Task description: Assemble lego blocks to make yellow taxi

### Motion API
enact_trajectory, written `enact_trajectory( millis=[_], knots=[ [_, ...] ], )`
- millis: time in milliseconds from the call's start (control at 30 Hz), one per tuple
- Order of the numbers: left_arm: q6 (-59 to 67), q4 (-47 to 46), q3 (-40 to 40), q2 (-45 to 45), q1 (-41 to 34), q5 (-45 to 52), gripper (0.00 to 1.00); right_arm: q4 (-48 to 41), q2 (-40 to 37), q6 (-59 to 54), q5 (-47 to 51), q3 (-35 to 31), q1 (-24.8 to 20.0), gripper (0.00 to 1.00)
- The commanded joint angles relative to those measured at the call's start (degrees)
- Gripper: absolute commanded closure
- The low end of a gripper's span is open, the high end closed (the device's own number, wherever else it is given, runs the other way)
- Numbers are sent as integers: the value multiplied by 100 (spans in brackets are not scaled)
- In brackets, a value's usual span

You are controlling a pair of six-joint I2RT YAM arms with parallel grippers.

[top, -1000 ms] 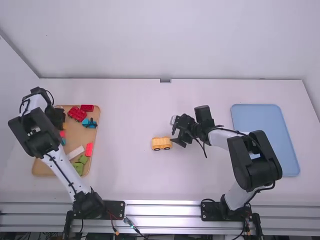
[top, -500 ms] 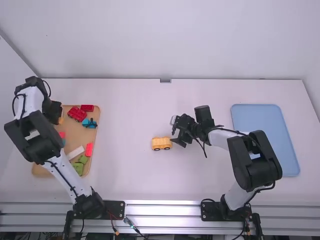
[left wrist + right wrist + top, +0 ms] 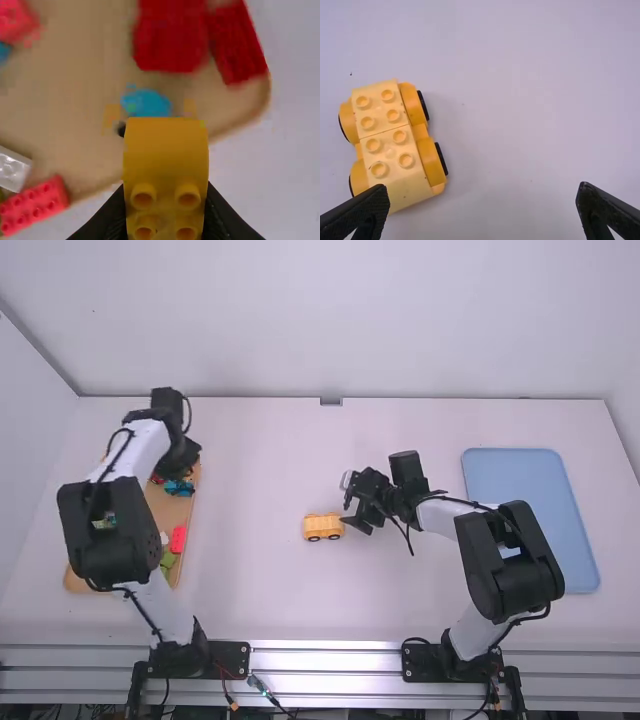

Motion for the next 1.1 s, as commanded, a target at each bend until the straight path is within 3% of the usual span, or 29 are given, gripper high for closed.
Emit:
enact_trajectory(
  millis=[0,167,300,333,367,567,700,833,1067],
  knots=[
    [1480,271,-494,-566,-455,282,98,-4,-136,26,-39,39,17,1],
    [4520,470,-946,-815,-1237,868,98,42,-136,28,-61,39,17,1],
    [7114,55,-1056,-813,-1694,1572,91,164,-136,216,-72,39,15,1],
    [7681,-35,-1082,-813,-1773,1698,91,223,-136,345,-76,39,15,1],
    [8607,-101,-1137,-813,-1884,1882,98,302,-136,570,-76,39,15,1],
    [10756,-98,-1309,-815,-2017,2533,98,376,-136,629,-76,39,15,1],
    [12928,-269,-1690,-813,-2028,2608,95,472,-136,632,-74,39,15,1],
    [13429,-33,-1993,-813,-2031,2625,93,573,-136,704,-79,39,11,1],
    [12655,879,-2400,-761,-2063,2479,94,798,-136,1056,-76,39,11,1]
  ],
)
